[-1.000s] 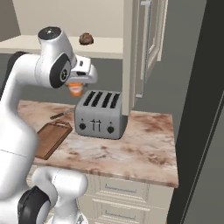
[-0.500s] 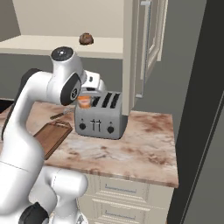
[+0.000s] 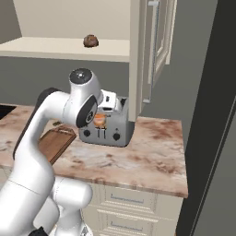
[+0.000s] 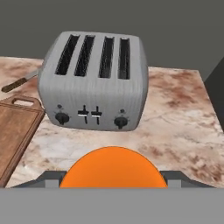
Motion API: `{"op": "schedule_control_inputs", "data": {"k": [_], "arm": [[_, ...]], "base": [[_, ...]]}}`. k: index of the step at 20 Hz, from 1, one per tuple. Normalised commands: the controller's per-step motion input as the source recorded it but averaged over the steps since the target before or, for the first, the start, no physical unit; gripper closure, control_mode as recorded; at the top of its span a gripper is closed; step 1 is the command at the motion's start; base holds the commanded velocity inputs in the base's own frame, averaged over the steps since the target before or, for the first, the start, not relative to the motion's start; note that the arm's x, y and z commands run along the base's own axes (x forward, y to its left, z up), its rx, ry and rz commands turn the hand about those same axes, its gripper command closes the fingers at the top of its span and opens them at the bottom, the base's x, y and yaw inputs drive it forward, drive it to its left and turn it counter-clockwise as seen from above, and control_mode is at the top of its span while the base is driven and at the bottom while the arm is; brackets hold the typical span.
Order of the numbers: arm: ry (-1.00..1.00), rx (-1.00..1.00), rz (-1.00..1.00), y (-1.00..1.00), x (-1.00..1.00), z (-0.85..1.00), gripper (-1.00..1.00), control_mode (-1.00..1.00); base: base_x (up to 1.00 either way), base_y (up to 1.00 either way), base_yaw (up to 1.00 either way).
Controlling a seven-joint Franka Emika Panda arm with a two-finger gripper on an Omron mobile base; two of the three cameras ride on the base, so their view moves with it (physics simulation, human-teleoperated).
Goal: Pick the bread, place it on the cutting board, pick the jam, place it on the counter, and close the cabinet.
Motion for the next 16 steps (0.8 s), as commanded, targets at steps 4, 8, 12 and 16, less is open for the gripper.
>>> {"op": "schedule_control_inputs", "data": {"k": [4, 8, 12, 16], "arm": [[0.00, 0.00, 0.00, -0.31, 0.00, -0.39, 1.00, -1.00], [0.00, 0.00, 0.00, -0.31, 0.00, -0.40, 1.00, -1.00], [0.00, 0.00, 0.00, -0.26, 0.01, -0.52, 1.00, -1.00], [0.00, 0.00, 0.00, -0.18, 0.02, -0.60, 1.00, -1.00]], "base": [[0.00, 0.00, 0.00], [0.00, 0.00, 0.00], [0.00, 0.00, 0.00], [0.00, 0.00, 0.00]]}}
